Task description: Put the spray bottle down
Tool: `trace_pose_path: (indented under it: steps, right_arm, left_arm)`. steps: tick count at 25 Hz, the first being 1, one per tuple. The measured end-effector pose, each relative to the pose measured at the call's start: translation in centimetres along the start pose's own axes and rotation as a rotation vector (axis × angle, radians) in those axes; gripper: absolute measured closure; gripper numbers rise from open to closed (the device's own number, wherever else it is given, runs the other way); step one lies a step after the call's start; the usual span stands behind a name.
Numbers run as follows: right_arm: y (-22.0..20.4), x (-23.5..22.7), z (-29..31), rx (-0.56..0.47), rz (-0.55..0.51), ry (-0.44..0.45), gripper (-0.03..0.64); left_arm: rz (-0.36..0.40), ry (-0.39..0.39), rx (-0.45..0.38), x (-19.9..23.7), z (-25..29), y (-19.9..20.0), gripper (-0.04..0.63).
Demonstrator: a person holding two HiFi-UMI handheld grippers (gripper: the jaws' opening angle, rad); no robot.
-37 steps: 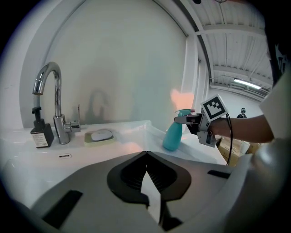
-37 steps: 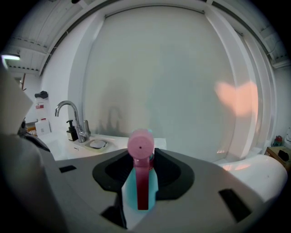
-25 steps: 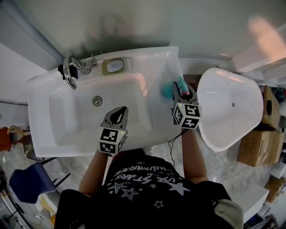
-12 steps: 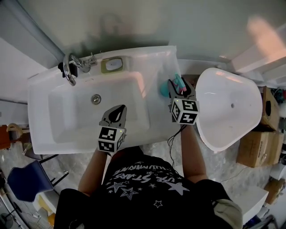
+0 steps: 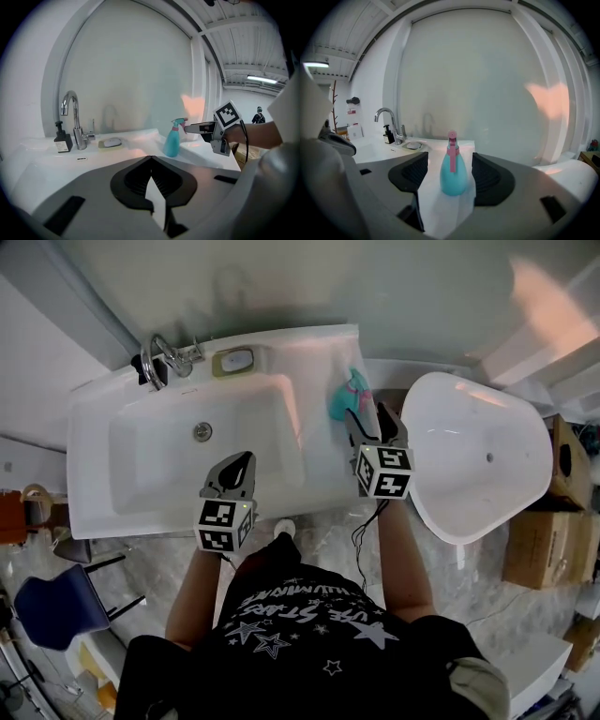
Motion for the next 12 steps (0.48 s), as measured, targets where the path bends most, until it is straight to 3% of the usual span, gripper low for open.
trace_pose_path:
  steps: [12]
  right_arm:
    - [-1.2, -1.7, -13.5, -0.066, 0.003, 0.054, 0.328]
  left_arm:
    - [0.037, 0.044, -0.085, -9.4, -7.8, -1.0, 0.580]
Point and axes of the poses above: the fingertips, and each gripper's own axes: z forward along the fingers, x to its left, y out of its top, the point moved 5 cm from there along -z, backward along the fingers, and after that the axes turned 11 degrees about -y, right-handed, at the moved point
